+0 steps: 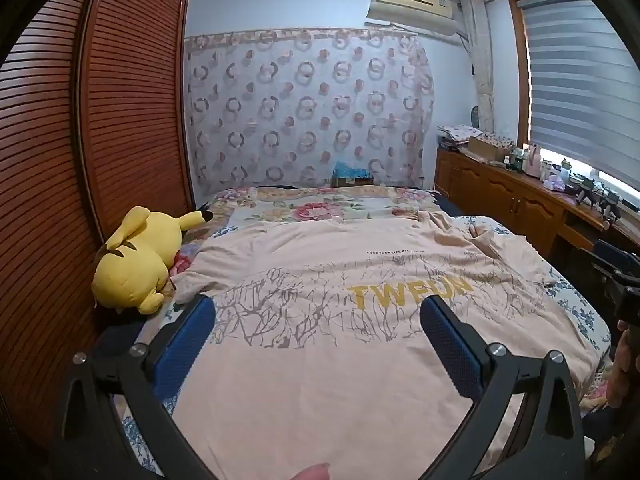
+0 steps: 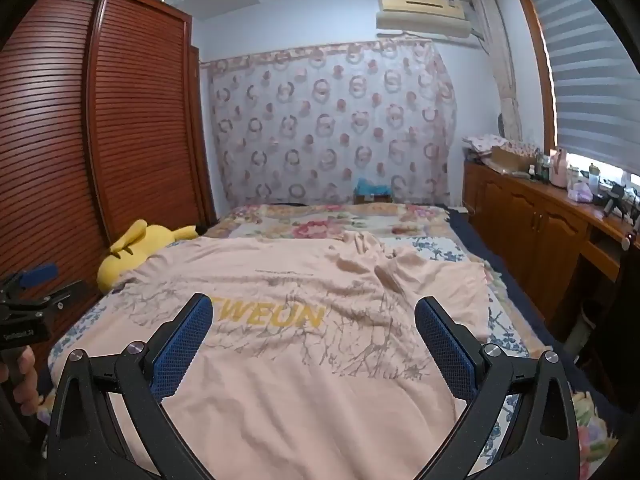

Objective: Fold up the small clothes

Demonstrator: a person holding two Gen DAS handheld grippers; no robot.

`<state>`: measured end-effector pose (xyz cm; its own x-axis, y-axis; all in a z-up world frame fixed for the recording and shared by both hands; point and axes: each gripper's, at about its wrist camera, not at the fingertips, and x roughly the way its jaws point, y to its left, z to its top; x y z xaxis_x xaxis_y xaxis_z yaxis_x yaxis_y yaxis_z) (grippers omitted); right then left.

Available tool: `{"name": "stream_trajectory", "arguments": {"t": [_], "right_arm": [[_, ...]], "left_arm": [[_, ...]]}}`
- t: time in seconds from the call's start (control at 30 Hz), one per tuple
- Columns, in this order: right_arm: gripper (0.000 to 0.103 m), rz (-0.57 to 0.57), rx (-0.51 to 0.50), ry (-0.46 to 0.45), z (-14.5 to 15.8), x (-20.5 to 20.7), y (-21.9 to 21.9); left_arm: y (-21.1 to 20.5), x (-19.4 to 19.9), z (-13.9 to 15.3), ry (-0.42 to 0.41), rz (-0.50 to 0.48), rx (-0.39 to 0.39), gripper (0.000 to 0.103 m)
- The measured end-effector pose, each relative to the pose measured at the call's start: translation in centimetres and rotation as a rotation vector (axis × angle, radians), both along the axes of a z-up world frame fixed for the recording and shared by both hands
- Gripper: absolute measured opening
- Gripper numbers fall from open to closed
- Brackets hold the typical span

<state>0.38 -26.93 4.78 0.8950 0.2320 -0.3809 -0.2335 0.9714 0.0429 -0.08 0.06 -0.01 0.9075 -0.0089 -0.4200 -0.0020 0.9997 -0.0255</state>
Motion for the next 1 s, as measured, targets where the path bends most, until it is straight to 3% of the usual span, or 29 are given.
{"name": "stream_trajectory", "arguments": {"t": [1.0], "right_arm": [[0.103, 0.004, -0.011, -0.002, 0.1, -0.1, 0.5]], "left_arm": [[0.0, -0.4, 0.8, 0.000, -0.002, 0.009, 0.103]]}}
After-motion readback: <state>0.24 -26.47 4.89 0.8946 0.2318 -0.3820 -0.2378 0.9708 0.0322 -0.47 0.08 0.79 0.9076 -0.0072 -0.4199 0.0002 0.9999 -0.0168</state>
